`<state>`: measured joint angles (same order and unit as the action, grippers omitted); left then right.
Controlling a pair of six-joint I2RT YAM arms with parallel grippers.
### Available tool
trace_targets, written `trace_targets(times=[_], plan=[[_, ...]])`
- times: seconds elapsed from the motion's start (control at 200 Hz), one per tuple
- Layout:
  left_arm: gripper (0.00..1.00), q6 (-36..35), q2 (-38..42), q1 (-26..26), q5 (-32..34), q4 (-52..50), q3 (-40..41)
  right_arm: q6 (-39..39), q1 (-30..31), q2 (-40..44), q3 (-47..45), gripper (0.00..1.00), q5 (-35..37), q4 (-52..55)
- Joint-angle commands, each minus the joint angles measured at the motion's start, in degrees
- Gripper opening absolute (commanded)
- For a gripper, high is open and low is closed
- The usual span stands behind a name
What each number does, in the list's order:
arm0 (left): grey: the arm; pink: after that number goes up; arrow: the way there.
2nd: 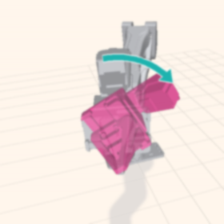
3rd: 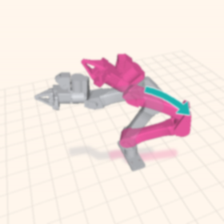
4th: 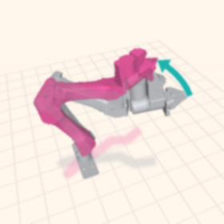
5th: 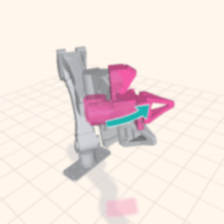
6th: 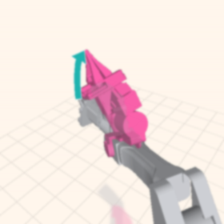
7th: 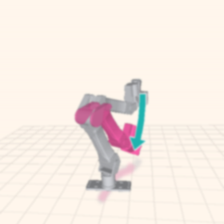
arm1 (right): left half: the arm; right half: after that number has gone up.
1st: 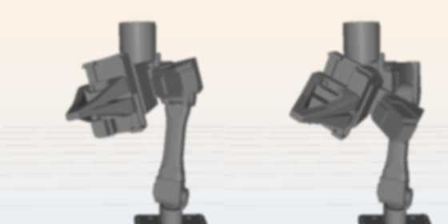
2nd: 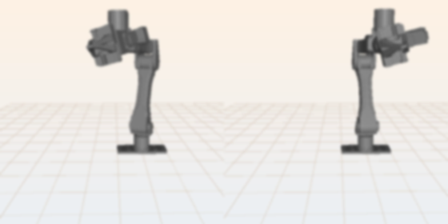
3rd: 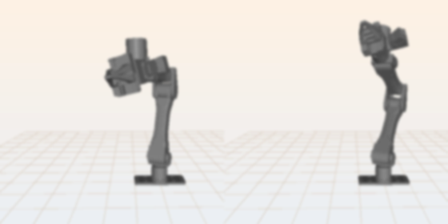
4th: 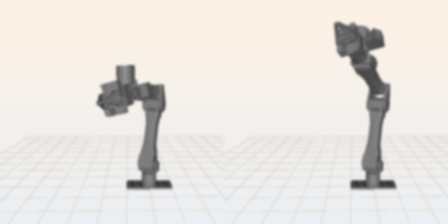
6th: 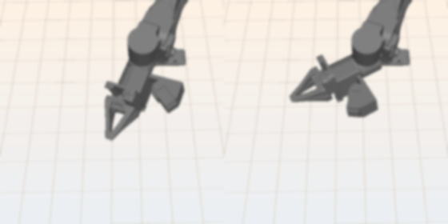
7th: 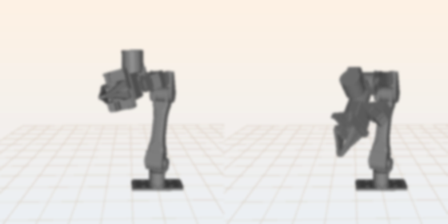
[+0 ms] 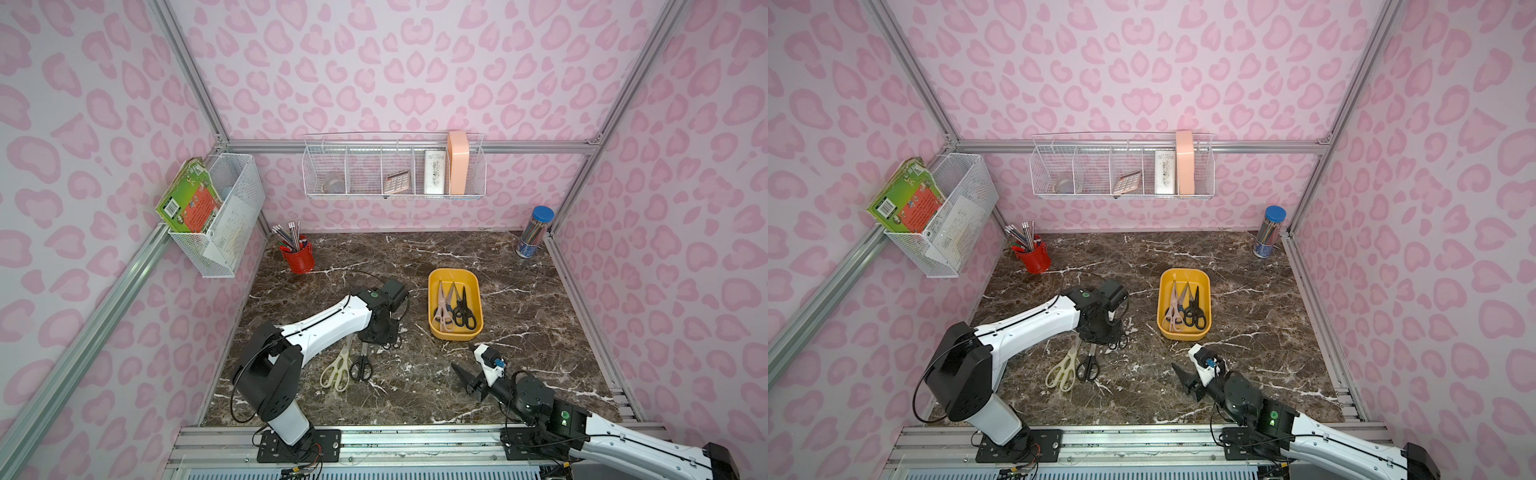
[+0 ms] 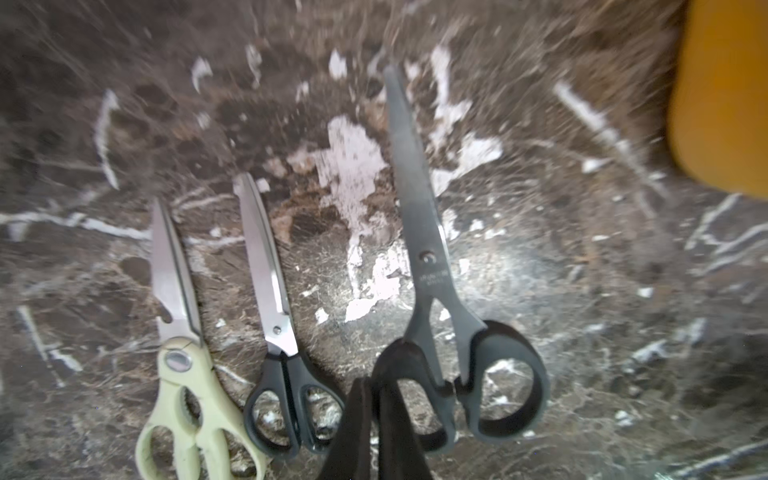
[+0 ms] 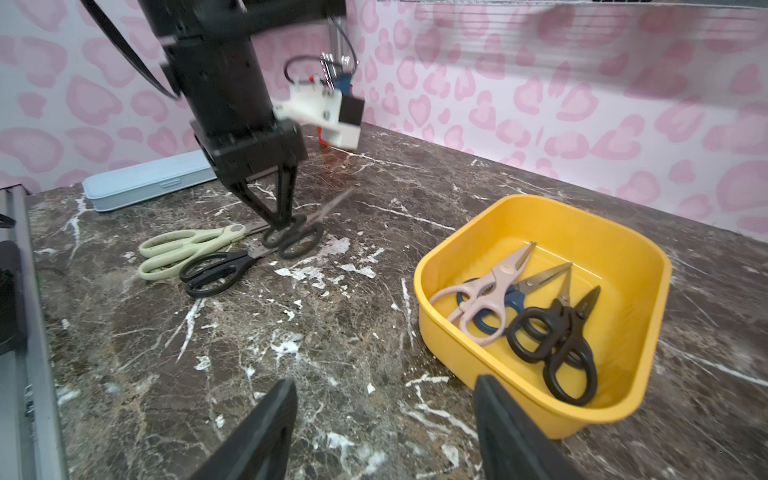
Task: Put the scissors into the storage box
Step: Pick up the scissors from the center of the board, then place the scissors in the storage box.
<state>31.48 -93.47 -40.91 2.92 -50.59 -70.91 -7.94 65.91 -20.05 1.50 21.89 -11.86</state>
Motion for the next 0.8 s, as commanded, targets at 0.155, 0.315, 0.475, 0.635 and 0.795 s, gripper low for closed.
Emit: trace_targets(times=[0.155,0.315,0.475,0.635,0.795], plan=[[0.00,-2.4,-2.2,-4.5,0.6,-8.2,-17.4,-3.6,0.0,-0.6,1.2,0.71,9.0,-0.1],[0.00,-3.4,-9.4,-6.9,-4.5,-5.6,-25.9,-5.2,0.0,1.2,1.2,0.70,13.2,1.4],[0.00,-3.6,-18.4,-7.9,-8.3,-4.5,-34.5,-5.8,0.0,4.4,0.9,0.69,14.8,2.8],[0.00,-3.5,-26.6,-8.2,-11.6,-4.5,-42.3,-5.6,0.0,7.0,0.5,0.69,15.2,3.5],[0.00,-2.0,-32.9,-8.1,-13.2,-3.6,-46.8,-5.3,0.0,7.1,0.4,0.69,14.5,3.5]])
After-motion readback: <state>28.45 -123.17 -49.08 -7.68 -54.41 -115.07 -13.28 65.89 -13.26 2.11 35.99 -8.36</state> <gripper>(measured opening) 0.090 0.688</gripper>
